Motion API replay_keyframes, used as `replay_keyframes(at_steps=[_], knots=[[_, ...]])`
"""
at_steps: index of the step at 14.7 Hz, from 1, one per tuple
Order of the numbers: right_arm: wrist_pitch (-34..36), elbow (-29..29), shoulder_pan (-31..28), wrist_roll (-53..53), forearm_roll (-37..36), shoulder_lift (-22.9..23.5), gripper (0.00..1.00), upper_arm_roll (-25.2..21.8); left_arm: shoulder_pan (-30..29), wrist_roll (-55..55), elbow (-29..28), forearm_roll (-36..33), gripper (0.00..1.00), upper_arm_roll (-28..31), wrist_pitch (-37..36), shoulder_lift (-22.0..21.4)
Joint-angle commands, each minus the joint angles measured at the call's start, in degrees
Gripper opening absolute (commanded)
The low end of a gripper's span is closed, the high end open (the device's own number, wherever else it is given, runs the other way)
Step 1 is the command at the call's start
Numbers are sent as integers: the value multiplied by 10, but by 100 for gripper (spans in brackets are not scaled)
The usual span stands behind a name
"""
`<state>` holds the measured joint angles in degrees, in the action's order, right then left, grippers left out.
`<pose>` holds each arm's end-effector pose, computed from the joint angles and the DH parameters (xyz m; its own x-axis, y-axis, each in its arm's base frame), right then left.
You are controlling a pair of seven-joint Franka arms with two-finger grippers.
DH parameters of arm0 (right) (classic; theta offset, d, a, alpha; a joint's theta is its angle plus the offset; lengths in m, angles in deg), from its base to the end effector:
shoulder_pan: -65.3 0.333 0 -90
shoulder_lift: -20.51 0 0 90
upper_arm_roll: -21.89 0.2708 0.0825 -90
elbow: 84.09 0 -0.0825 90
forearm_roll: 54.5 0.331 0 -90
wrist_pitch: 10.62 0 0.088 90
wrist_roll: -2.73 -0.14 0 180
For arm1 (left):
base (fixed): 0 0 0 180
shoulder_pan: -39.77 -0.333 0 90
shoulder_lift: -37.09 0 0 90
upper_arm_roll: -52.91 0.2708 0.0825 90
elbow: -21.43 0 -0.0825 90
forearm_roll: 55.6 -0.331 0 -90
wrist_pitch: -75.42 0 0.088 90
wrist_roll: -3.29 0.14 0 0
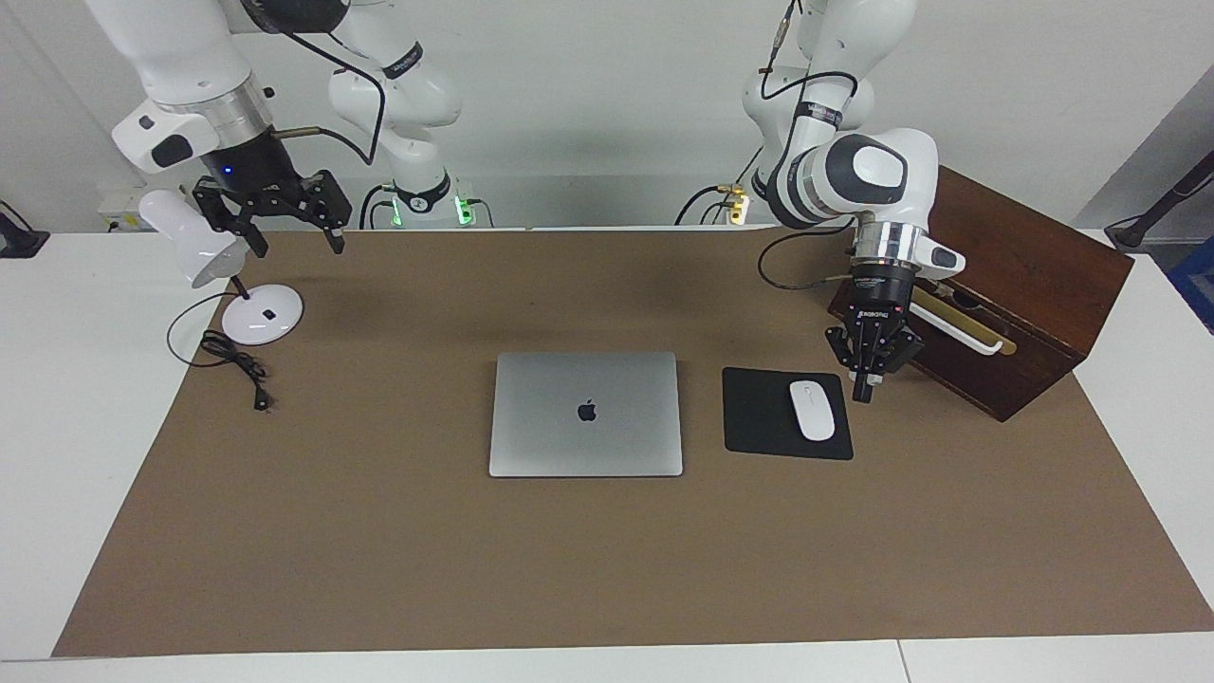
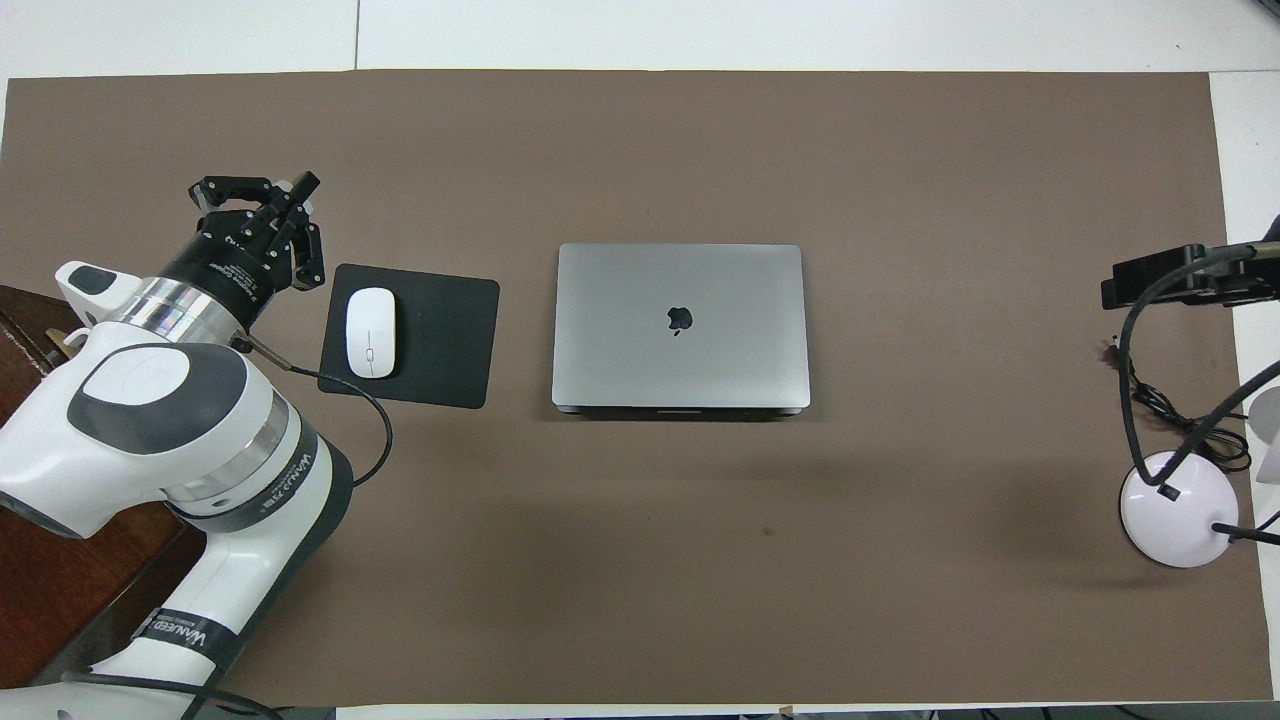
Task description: Close laptop with both arms
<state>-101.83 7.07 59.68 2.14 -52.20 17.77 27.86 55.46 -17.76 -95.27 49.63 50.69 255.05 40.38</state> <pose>0.4928 0.0096 0.5634 0.9988 -0.0049 0.0480 -0.0032 -0.9994 -0.0356 0.5361 -0.0847 0.4144 -0.0290 0.8553 -0.5173 0.5677 0.4400 0.6957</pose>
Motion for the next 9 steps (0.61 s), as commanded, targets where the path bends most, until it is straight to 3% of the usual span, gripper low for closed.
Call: replay_keyframes(at_steps=[1, 5, 9], knots=[[-14, 20, -10, 10, 17, -16, 100, 3, -18, 11, 27, -58, 0, -4, 7, 19], [-13, 20, -5, 9, 16, -16, 100, 2, -31, 11, 33, -145, 0, -3, 5, 30], [-14, 20, -7, 12, 16, -16, 100, 2, -56, 12, 33, -159, 0, -3, 5, 30]])
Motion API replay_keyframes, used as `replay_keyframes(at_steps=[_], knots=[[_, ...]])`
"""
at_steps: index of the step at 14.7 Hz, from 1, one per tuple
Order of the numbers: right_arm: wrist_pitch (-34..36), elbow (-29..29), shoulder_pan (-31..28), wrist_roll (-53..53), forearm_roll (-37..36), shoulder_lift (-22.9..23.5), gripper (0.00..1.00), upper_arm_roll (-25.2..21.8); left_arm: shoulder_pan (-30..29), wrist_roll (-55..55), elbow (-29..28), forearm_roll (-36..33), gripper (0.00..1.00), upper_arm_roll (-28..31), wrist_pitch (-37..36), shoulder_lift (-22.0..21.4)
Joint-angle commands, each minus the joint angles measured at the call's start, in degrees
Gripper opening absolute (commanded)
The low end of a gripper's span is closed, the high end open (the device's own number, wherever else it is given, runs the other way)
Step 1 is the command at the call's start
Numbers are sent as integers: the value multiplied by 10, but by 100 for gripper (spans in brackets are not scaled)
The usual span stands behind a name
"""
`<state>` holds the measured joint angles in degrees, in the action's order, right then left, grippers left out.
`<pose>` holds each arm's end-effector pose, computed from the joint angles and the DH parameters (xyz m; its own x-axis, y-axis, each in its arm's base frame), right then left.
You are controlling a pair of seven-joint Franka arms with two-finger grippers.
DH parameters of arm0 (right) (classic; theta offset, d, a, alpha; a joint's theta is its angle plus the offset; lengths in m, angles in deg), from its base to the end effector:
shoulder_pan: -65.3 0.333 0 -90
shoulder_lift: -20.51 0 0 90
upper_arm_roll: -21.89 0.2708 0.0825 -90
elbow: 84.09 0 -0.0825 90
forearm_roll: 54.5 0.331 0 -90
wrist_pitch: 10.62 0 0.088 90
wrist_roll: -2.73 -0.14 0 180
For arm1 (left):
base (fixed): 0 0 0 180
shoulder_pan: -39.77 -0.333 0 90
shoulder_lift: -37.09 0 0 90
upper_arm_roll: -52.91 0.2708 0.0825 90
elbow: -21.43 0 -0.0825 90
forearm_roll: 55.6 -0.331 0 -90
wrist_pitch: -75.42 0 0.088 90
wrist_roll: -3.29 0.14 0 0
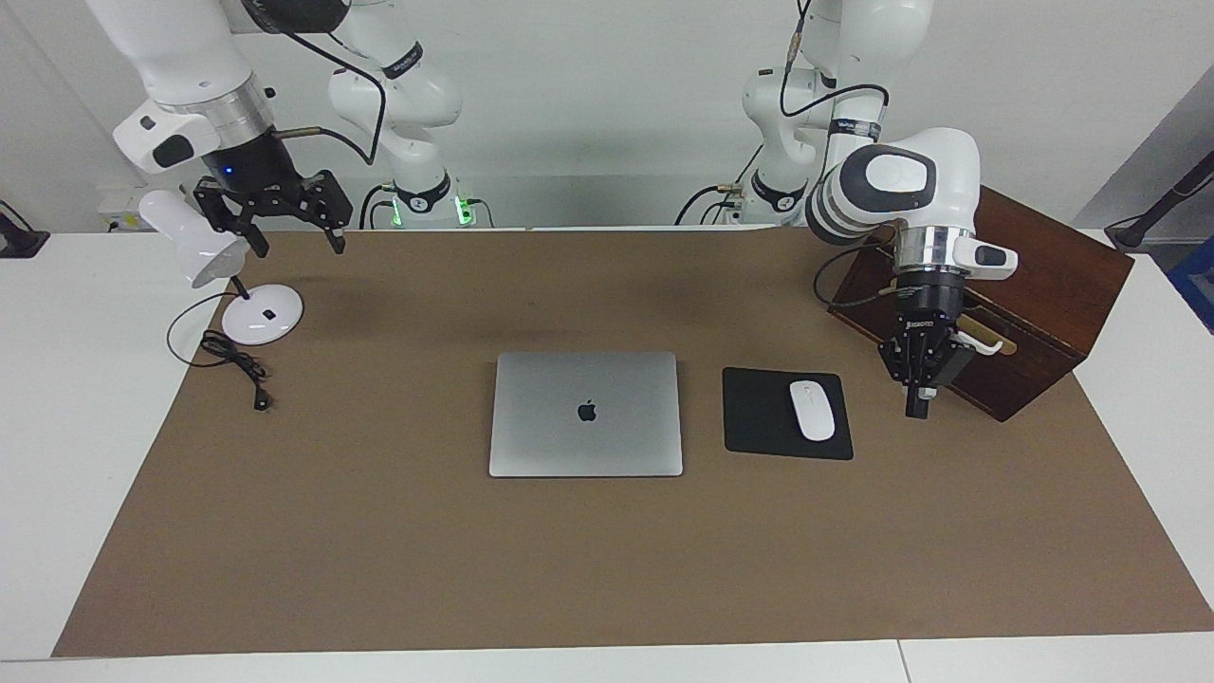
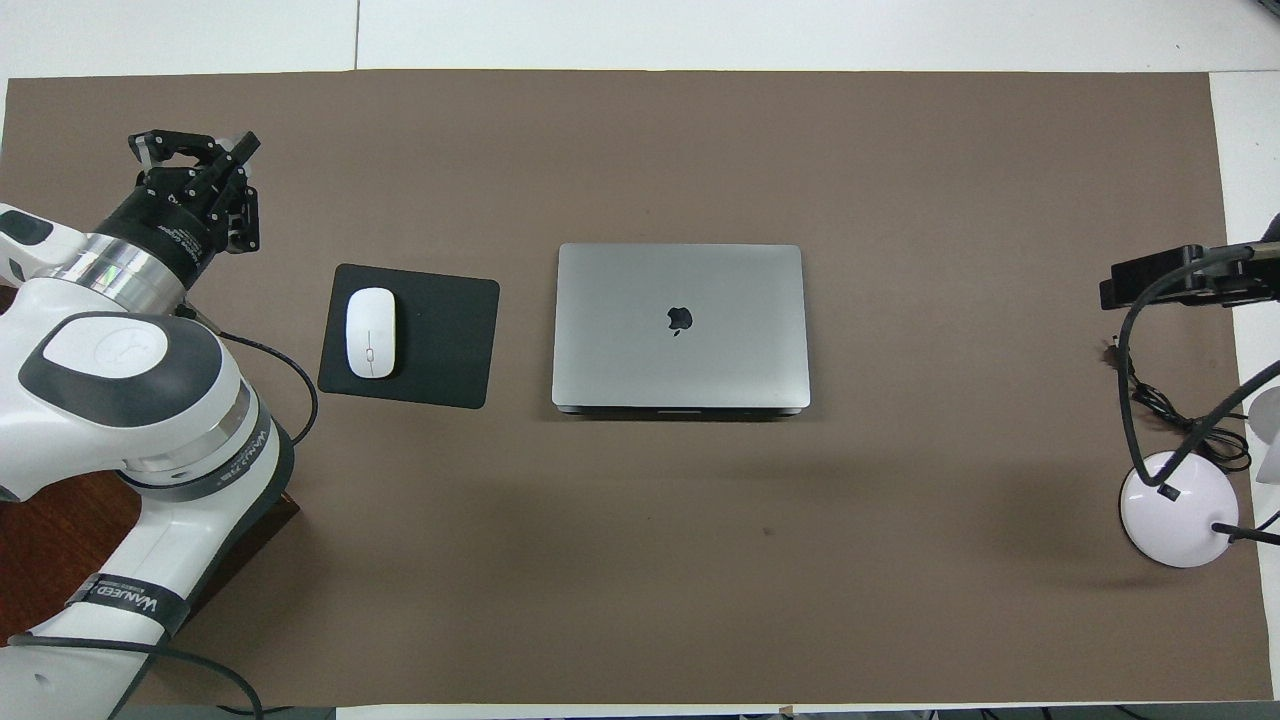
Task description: Close laptop with both arms
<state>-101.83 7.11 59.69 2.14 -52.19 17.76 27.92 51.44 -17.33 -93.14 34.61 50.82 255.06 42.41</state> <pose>0.4927 0.0103 0.5632 0.9989 -0.0037 0.0475 -0.0020 -0.9994 -0.0357 0.5618 -0.0475 0.4310 0.0548 0.9477 -0.3144 0.5394 0.2369 0.8080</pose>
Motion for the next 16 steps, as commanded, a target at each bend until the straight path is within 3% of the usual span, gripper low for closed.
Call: replay_keyframes(at_steps=[1, 5, 10, 14, 16], knots=[[-13, 20, -7, 12, 16, -16, 100, 1, -23, 8, 13, -9, 0, -4, 5, 9], [-12, 20, -7, 10, 16, -16, 100, 1, -59, 15, 24, -16, 0, -4, -41, 11], [-5, 20, -12, 11, 16, -16, 100, 1, -89, 13, 55, -77, 0, -5, -103, 34], [-5, 20, -13, 11, 16, -16, 100, 1, -96, 4, 55, -236, 0, -4, -166, 35], [-5, 20, -13, 11, 16, -16, 100, 1, -103, 4, 54, -267, 0, -2, -190, 34]])
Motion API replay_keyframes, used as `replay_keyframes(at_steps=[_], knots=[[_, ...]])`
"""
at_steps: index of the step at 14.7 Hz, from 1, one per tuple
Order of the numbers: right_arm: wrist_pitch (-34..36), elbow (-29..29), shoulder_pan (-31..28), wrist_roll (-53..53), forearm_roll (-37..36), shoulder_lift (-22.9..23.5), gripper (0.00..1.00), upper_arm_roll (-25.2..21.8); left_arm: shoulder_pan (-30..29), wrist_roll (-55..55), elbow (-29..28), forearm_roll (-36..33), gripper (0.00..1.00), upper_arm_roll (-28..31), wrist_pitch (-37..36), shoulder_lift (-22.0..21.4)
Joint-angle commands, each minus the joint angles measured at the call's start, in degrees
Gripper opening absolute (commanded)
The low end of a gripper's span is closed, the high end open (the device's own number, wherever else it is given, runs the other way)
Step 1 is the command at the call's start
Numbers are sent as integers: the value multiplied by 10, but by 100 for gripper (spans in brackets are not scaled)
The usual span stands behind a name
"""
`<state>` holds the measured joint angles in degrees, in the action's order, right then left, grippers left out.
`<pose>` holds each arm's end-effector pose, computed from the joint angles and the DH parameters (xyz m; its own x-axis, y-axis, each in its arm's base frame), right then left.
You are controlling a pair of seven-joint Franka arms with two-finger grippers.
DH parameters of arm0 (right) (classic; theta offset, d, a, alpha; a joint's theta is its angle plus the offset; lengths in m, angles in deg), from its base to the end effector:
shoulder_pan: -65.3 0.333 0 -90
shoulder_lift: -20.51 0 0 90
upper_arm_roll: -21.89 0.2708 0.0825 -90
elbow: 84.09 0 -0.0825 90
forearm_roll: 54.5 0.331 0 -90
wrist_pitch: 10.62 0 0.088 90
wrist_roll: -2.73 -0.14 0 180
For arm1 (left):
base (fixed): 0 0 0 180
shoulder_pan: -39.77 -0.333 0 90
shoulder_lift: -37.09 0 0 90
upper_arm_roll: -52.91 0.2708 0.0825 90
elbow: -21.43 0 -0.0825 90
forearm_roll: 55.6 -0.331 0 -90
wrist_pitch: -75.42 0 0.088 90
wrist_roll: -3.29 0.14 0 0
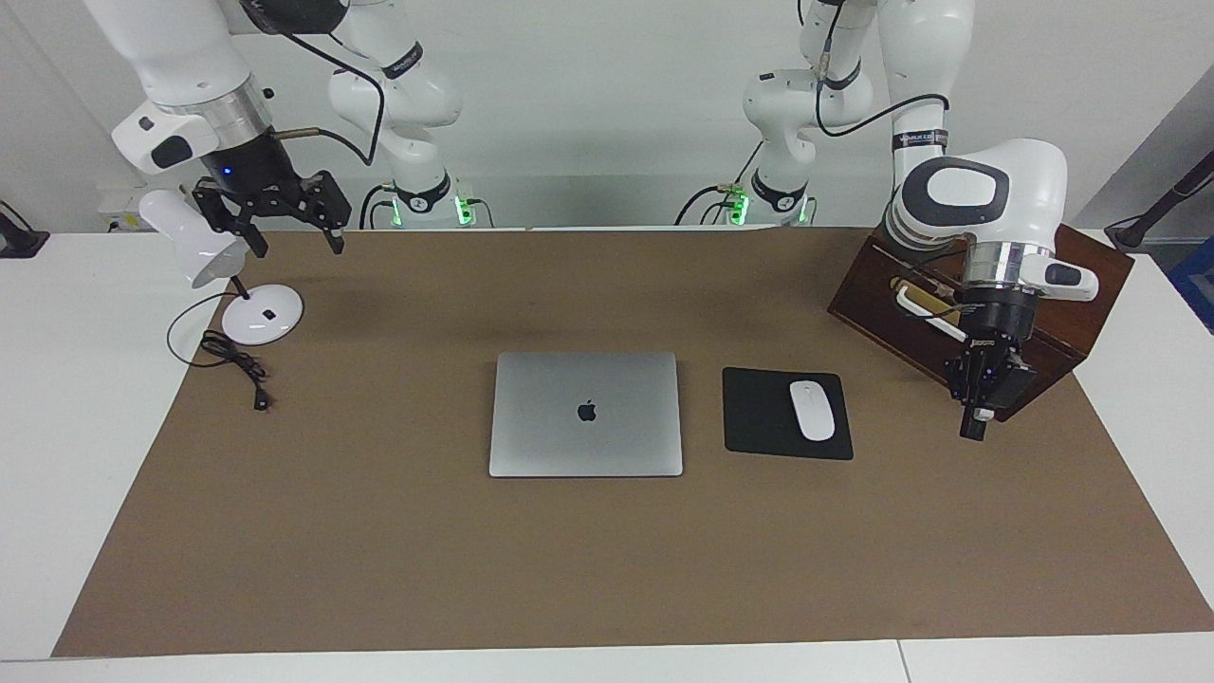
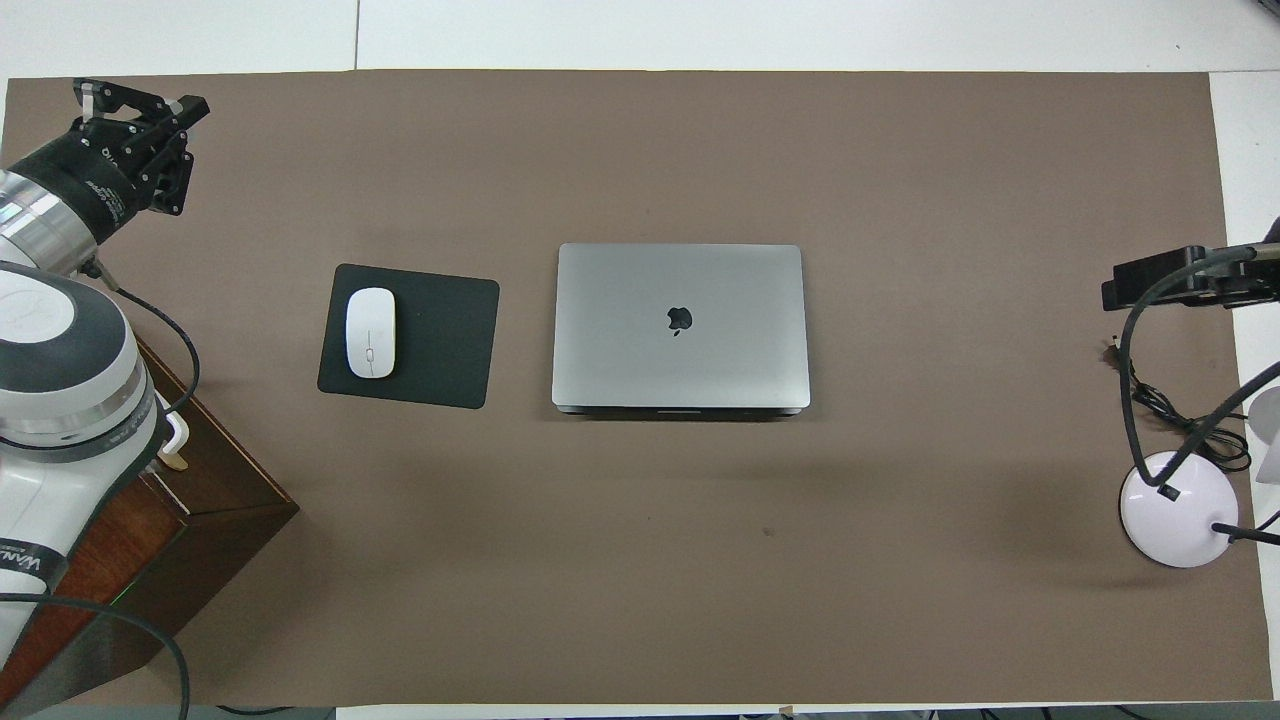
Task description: Close laptop with both arms
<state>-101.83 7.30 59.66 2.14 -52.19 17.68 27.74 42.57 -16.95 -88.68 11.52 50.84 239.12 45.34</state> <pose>0.4923 0.0085 0.5625 0.9989 -0.0074 0.0456 -0.0057 -0.9993 -0.0357 0.6007 -0.0086 0.4443 0.3272 0.9394 -0.1024 0.5507 -0.1015 0.8285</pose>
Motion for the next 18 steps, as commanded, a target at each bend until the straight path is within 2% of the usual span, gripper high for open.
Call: replay_keyframes(at_steps=[1, 3, 5, 7, 9, 11, 15, 18], knots=[[-5, 18, -12, 10, 16, -16, 100, 3, -17, -1, 5, -51, 0, -2, -32, 4], [-6, 17, -12, 10, 16, -16, 100, 3, -24, -1, 2, -94, 0, -1, -49, 4], [-7, 14, -10, 10, 16, -16, 100, 3, -38, -1, 7, -170, 0, 4, -103, 3], [-6, 14, -10, 10, 16, -16, 100, 3, -43, -1, 10, -269, 0, 19, -178, -2], [-6, 14, -10, 10, 16, -16, 100, 3, -50, -1, 10, -407, 0, 18, -258, -11], [-6, 14, -10, 10, 16, -17, 100, 3, -50, 0, 9, -491, 0, 16, -320, -21], [-6, 13, -10, 11, 16, -19, 100, 4, -50, 4, 9, -580, 0, 9, -412, -44], [-5, 14, -10, 11, 16, -22, 100, 4, -50, 7, 9, -589, 0, 8, -464, -74]])
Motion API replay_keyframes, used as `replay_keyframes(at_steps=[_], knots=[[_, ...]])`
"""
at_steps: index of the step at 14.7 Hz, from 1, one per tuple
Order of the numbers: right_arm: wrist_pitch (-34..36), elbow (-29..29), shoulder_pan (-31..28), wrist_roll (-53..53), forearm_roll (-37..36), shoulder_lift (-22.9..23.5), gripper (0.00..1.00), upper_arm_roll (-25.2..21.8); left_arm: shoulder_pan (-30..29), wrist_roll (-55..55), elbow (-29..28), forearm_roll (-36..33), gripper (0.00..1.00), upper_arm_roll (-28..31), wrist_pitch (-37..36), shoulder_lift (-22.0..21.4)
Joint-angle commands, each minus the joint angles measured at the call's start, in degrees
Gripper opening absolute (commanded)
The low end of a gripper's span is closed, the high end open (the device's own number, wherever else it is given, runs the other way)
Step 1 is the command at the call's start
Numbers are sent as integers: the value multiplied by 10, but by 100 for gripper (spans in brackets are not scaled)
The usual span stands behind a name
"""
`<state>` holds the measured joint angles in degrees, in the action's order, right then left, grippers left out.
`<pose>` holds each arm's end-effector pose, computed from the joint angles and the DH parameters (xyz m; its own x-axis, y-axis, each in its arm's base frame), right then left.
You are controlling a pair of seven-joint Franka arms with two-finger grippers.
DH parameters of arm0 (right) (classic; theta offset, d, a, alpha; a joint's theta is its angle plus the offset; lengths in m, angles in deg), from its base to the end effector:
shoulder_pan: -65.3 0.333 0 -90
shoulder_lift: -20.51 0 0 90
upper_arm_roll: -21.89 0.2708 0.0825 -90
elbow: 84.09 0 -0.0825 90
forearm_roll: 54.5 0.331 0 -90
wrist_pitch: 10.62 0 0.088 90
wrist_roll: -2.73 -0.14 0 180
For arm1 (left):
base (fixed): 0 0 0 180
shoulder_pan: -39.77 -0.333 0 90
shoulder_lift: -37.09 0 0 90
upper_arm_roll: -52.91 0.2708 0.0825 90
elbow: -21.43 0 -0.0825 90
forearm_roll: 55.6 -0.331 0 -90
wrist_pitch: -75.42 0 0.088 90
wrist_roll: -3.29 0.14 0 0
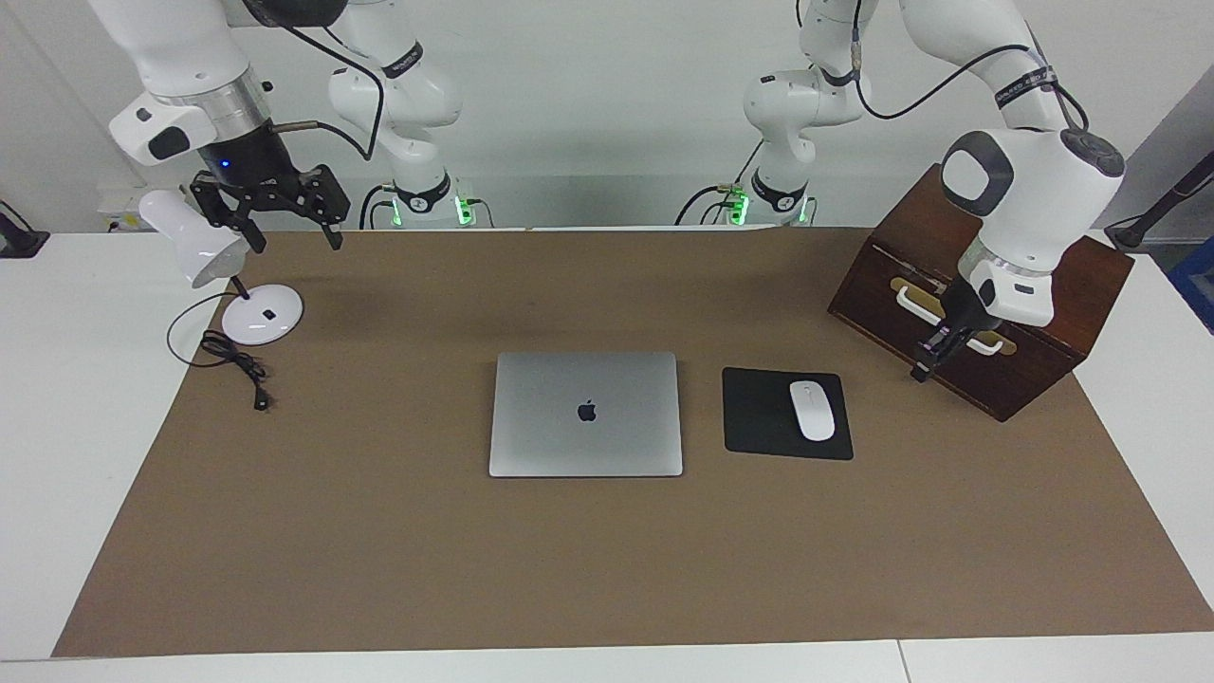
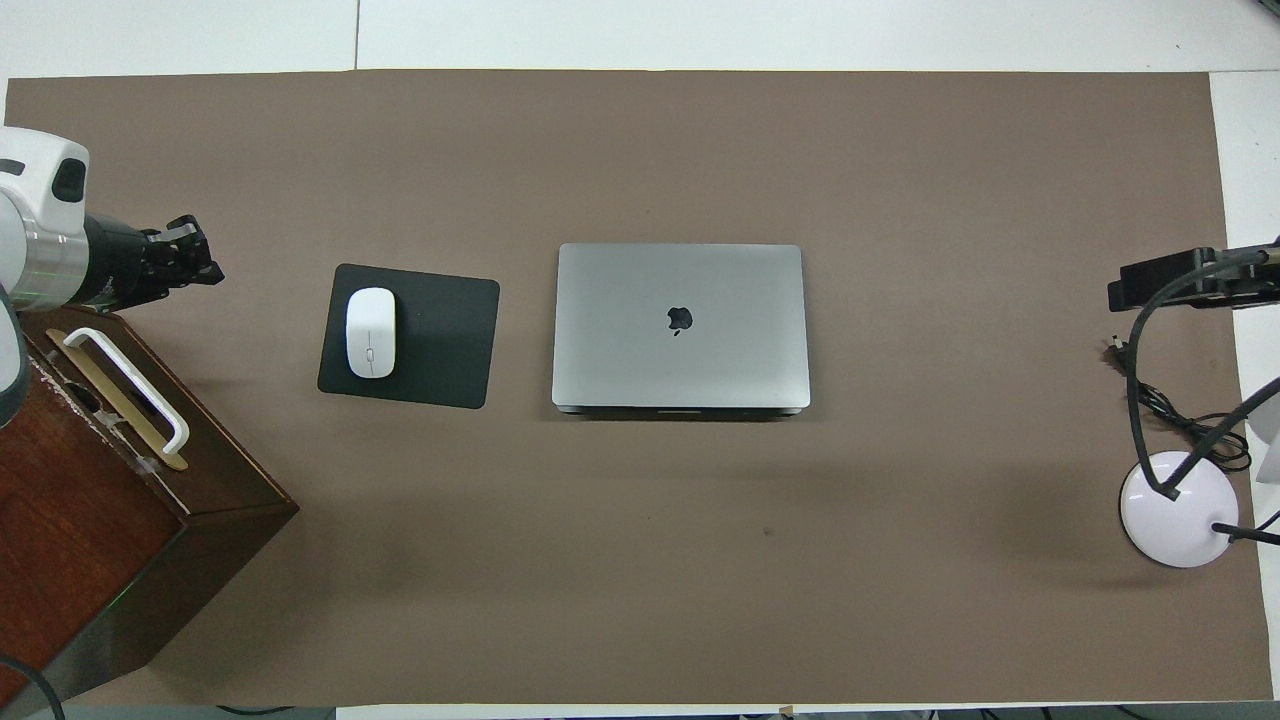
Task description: Close laptop with both arms
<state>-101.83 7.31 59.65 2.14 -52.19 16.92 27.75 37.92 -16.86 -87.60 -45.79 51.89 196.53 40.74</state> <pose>0.4892 0.0088 0.5689 0.9983 -0.0073 0.0586 -0.0053 -0.9994 -0.0345 0.5449 -0.0047 0.4219 0.8971 0.4352 0.0765 0.4144 -0.8886 0.1967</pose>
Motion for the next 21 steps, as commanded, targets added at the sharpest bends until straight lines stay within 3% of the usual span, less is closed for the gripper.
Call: replay_keyframes(at_steps=[1, 2, 3, 4, 5, 6, 7, 10, 14, 21], knots=[[-5, 14, -10, 12, 16, -15, 100, 3, -2, 0, -5, -15, 0, -2, -41, -38], [-5, 15, -9, 12, 16, -15, 100, 4, 0, -2, -7, -15, 7, -4, -40, -45], [-5, 15, -9, 11, 16, -17, 100, 4, 0, -2, -7, -15, 38, -5, -34, -46], [-5, 15, -9, 12, 16, -17, 100, 4, -2, -3, -7, -14, 60, -5, -32, -49], [-5, 15, -7, 12, 16, -18, 100, 4, -2, -3, -8, -14, 62, -5, -40, -60], [-5, 15, -7, 11, 16, -17, 100, 4, -3, -2, -17, -14, 74, -5, -44, -73], [-5, 15, -8, 12, 16, -17, 100, 4, -3, 0, -26, -14, 100, -5, -47, -85], [-9, 15, -6, 11, 16, -17, 100, 4, -6, 7, -13, -31, 100, -26, -148, -90], [-7, 15, -5, 11, 16, -17, 100, 4, -18, 13, 86, -58, 100, -28, -284, -65], [-9, 15, -4, 13, 16, -17, 100, 5, -17, 56, 96, -64, 100, -32, -296, -59]])
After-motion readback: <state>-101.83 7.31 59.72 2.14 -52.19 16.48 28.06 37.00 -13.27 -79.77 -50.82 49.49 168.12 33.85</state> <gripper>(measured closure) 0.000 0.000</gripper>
